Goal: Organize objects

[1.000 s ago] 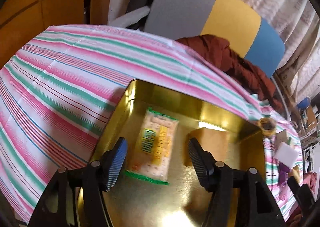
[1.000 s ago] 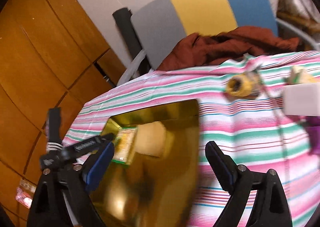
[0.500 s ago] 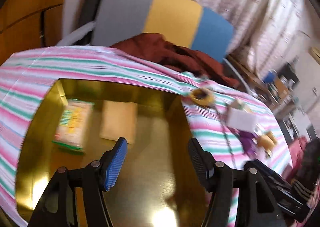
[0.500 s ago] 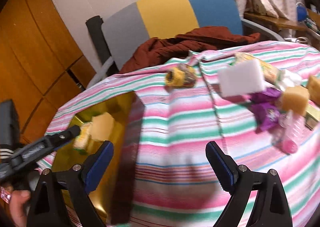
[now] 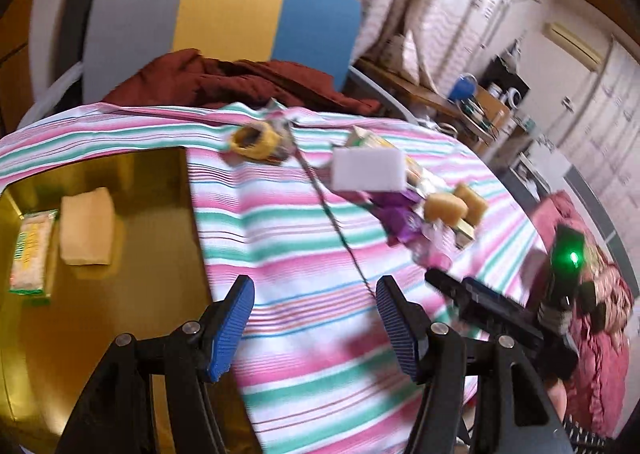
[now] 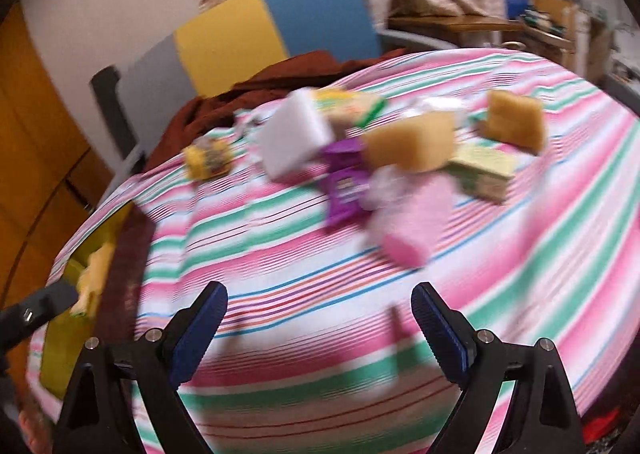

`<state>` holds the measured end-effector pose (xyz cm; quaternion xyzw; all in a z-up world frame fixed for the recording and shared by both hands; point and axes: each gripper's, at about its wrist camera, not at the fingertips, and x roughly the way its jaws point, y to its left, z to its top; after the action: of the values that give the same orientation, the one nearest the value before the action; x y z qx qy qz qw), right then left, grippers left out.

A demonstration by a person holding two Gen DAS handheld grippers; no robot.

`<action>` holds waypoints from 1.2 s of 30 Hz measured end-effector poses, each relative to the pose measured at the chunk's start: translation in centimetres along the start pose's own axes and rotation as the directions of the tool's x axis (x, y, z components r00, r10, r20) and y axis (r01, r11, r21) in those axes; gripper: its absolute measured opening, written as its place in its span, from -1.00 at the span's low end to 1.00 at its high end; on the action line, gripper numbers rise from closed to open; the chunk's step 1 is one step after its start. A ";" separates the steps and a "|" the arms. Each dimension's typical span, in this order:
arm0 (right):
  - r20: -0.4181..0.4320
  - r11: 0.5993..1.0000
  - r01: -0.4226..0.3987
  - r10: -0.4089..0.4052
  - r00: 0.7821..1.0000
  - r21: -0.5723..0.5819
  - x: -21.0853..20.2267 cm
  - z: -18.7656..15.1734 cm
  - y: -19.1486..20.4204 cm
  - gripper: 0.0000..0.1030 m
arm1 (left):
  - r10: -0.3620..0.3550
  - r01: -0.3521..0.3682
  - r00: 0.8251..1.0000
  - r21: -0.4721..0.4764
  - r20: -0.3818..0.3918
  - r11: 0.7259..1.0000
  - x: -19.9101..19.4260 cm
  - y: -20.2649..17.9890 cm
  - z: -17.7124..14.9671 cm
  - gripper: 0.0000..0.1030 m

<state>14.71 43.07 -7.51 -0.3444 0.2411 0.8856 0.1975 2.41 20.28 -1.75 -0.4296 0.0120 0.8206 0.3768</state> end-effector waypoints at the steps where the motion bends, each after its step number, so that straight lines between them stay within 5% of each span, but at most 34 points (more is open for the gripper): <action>1: 0.009 1.000 0.015 -0.015 1.000 0.004 -0.1 0.3 -0.7 0.82 | -0.006 0.006 1.000 0.011 -0.007 1.000 0.2 -0.4 -0.2 0.25; 7: 0.049 0.998 0.062 -0.061 0.997 -0.015 1.1 2.8 -4.4 0.82 | -0.024 0.026 0.999 0.026 -0.049 0.999 1.1 -1.8 -1.0 0.25; 16: 0.039 0.994 0.020 -0.016 0.999 -0.111 4.2 4.7 -5.7 0.82 | -0.017 0.020 0.996 0.032 -0.084 0.999 2.0 -2.1 -1.3 0.25; 20: 0.007 0.989 0.003 -0.002 1.000 -0.148 5.0 4.5 -5.4 0.43 | -0.019 0.021 0.995 0.026 -0.096 0.999 2.5 -2.2 -1.2 0.25; 23: -0.002 0.991 -0.005 0.005 1.000 -0.136 5.0 3.8 -4.7 0.43 | -0.018 0.021 0.995 0.031 -0.099 0.999 2.7 -2.3 -1.2 0.25; 30: -0.045 0.981 -0.183 0.181 0.982 -0.058 3.7 0.7 -1.0 0.44 | -0.006 0.008 0.995 0.022 -0.103 1.000 3.0 -2.0 -1.2 0.25; 36: -0.046 0.968 -0.234 0.231 0.972 -0.086 3.0 -0.4 1.2 0.58 | 0.000 0.000 0.994 0.007 -0.110 1.000 3.2 -1.5 -1.4 0.25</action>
<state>12.19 42.39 -9.55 -0.3380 0.2428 0.9064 0.0721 3.17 22.82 -4.45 -0.4727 0.0358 0.7957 0.3771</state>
